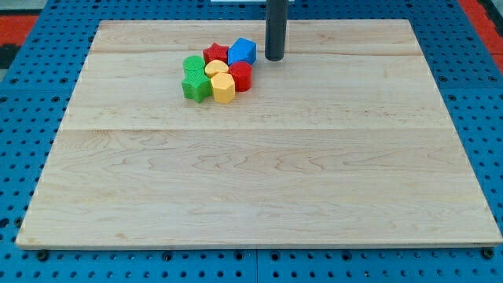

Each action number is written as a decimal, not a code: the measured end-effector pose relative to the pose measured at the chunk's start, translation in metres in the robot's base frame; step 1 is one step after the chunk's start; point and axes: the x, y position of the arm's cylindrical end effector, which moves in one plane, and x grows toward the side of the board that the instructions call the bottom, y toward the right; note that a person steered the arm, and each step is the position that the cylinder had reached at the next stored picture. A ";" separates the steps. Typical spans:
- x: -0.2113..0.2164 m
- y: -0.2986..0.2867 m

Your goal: Separate blue triangle from group of blocks

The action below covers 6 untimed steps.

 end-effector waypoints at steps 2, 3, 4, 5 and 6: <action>-0.038 -0.045; -0.039 -0.102; -0.037 -0.133; -0.016 -0.127; -0.013 -0.118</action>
